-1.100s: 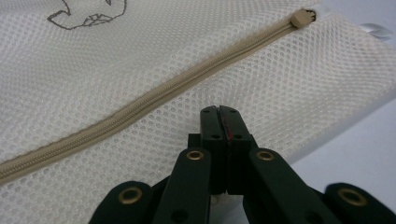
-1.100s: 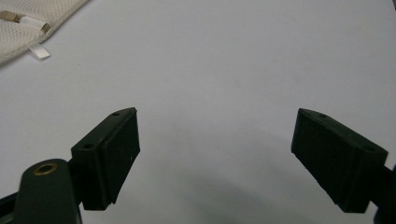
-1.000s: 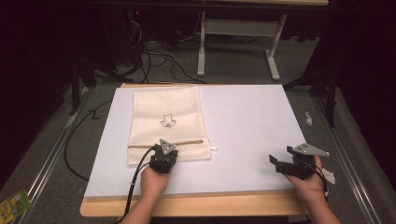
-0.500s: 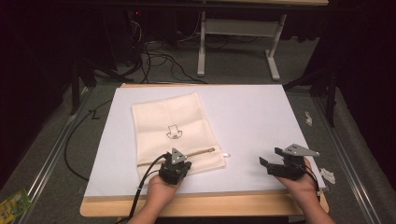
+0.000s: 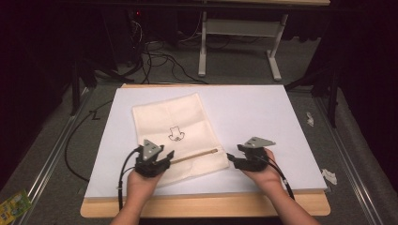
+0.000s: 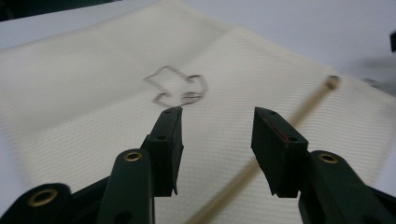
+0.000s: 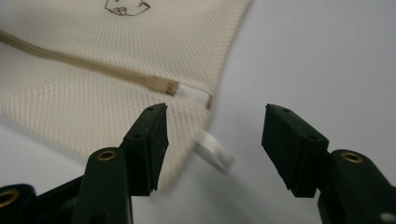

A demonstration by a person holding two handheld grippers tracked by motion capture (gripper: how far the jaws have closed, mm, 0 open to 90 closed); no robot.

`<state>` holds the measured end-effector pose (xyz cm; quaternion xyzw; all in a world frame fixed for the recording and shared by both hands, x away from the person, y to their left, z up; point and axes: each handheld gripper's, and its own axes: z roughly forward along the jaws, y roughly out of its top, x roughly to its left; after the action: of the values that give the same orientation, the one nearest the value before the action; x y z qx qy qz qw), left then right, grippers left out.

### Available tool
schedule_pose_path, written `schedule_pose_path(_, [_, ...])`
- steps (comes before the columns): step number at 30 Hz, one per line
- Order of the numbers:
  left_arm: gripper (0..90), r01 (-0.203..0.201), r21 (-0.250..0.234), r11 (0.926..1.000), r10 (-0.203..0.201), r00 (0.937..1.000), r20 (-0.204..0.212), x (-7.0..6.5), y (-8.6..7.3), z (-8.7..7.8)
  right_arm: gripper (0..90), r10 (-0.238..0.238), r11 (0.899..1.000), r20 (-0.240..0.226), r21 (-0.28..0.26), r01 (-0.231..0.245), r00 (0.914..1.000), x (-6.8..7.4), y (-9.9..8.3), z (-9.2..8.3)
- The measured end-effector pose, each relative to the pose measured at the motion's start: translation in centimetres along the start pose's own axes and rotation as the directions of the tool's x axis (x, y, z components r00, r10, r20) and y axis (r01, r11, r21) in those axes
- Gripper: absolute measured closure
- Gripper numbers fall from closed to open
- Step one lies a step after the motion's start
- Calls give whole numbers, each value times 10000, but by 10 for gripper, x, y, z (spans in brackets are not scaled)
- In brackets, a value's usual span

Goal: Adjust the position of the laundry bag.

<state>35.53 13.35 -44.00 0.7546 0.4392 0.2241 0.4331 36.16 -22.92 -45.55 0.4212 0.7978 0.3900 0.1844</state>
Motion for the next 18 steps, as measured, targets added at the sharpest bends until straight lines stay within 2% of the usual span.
schedule_pose_path(1, [514,817,-39,9966,-818,9965,-186,17,-2,-3,395,85,9997,-172,208,-81,9998,7,8,18])
schedule_pose_path(2, [510,817,-39,9966,-818,9965,-186,17,-2,-3,395,85,9997,-172,208,-81,9998,7,8,18])
schedule_pose_path(3, [510,1193,-86,9928,-1194,9926,-198,25,-3,-4,383,61,9993,-154,369,-55,9999,10,11,27])
schedule_pose_path(4, [505,1300,-103,9915,-1302,9913,-208,27,-3,-5,375,-56,9981,-131,616,64,9999,13,14,37])
schedule_pose_path(5, [501,1341,-110,9909,-1343,9908,-195,29,-4,-6,414,-178,9956,-143,917,191,9997,17,14,49])
schedule_pose_path(7, [500,1289,-113,9916,-1291,9915,-164,29,-4,-5,445,-222,9940,-194,1070,242,9996,18,14,53])
schedule_pose_path(8, [500,1274,-125,9918,-1276,9917,-128,28,-4,-4,498,-527,9934,-75,1019,532,9986,21,13,54])
schedule_pose_path(9, [500,1181,-70,9930,-1182,9929,-117,27,-5,-4,567,-689,9922,-76,1034,693,9976,22,13,54])
schedule_pose_path(10, [500,1075,-117,9941,-1077,9941,-159,27,-5,-3,689,-768,9912,-102,1075,775,9970,20,14,52])
schedule_pose_path(11, [500,1091,-18,9940,-1091,9939,-148,26,-5,-2,764,-917,9884,-139,1204,927,9957,17,14,49])
schedule_pose_path(14, [501,949,118,9954,-946,9953,-216,25,-6,0,813,-921,9882,-79,1218,924,9957,14,12,45])
schedule_pose_path(15, [499,754,323,9966,-739,9963,-442,24,-8,3,818,-928,9884,-12,1208,923,9957,11,9,40])
schedule_pose_path(18, [490,628,547,9965,-591,9959,-678,25,-12,7,820,-941,9886,137,1194,918,9955,5,5,35])
